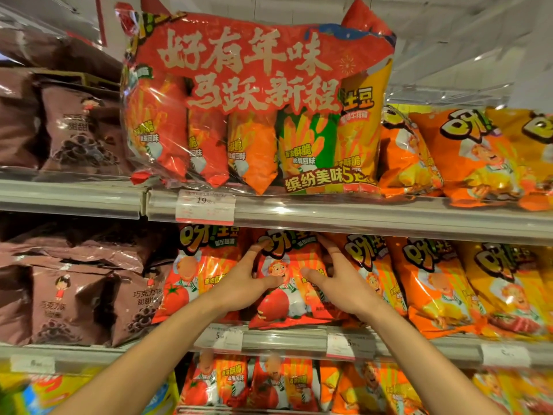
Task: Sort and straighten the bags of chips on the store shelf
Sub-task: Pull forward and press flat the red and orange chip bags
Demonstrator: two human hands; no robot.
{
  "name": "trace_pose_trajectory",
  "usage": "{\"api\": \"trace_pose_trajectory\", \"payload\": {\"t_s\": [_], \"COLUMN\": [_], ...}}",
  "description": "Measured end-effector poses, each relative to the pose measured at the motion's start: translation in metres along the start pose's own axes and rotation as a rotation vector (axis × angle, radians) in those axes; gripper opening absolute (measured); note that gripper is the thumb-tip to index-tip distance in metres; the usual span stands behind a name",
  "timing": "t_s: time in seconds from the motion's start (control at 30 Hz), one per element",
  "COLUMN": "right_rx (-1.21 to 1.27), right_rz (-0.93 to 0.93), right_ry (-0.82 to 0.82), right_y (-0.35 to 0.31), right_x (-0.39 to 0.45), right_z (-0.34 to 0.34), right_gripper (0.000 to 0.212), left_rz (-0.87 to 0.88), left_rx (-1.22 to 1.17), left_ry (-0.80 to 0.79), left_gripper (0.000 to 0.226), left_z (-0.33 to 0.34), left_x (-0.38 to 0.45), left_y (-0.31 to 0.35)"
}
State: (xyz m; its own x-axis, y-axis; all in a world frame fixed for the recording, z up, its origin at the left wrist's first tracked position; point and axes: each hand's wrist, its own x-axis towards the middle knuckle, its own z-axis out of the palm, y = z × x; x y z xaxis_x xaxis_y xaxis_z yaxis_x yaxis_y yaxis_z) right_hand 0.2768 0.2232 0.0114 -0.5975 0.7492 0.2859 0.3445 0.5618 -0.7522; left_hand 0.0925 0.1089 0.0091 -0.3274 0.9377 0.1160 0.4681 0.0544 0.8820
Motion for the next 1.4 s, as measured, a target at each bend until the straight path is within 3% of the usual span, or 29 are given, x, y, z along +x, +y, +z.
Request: {"api": "trace_pose_trajectory", "payload": {"t_s": [0.23, 0.4, 0.57, 0.73, 0.83, 0.93, 1.17, 1.4], "right_rx": [-0.016, -0.004, -0.047, -0.064, -0.066, -0.103, -0.197, -0.032], "right_rz": [-0.025, 0.024, 0.028, 0.011, -0.028, -0.056, -0.104, -0.109], "right_ry": [-0.1, -0.246, -0.333, -0.292, -0.277, -0.239, -0.132, -0.072], "right_y": [0.005, 0.003, 0.0, -0.001, -0.003, -0.003, -0.002, 0.012], "right_x": [-0.001, 0.012, 0.014, 0.012, 0.008, 0.005, -0.006, -0.011], "right_z": [-0.012, -0.023, -0.026, -0.027, -0.025, -0.025, -0.023, -0.02], "right_gripper": [0.08, 0.098, 0.114, 0.123, 0.121, 0.121, 0.119, 0.115], "left_rz": [0.033, 0.073, 0.081, 0.086, 0.077, 0.095, 0.182, 0.257], "left_rx": [-0.012, -0.045, -0.034, -0.052, -0.017, 0.019, 0.113, 0.297], "left_ry": [-0.063, -0.039, -0.053, -0.052, -0.032, -0.012, 0.007, 0.087], "left_gripper": [0.071, 0.093, 0.089, 0.098, 0.119, 0.125, 0.123, 0.117], "left_z": [0.004, 0.003, 0.003, 0.005, 0.002, 0.001, 0.002, -0.001], "left_x": [0.001, 0.004, 0.006, 0.006, 0.006, 0.007, 0.0, -0.01], "left_y": [0.001, 0.0, 0.001, 0.001, -0.004, -0.009, -0.013, 0.0]}}
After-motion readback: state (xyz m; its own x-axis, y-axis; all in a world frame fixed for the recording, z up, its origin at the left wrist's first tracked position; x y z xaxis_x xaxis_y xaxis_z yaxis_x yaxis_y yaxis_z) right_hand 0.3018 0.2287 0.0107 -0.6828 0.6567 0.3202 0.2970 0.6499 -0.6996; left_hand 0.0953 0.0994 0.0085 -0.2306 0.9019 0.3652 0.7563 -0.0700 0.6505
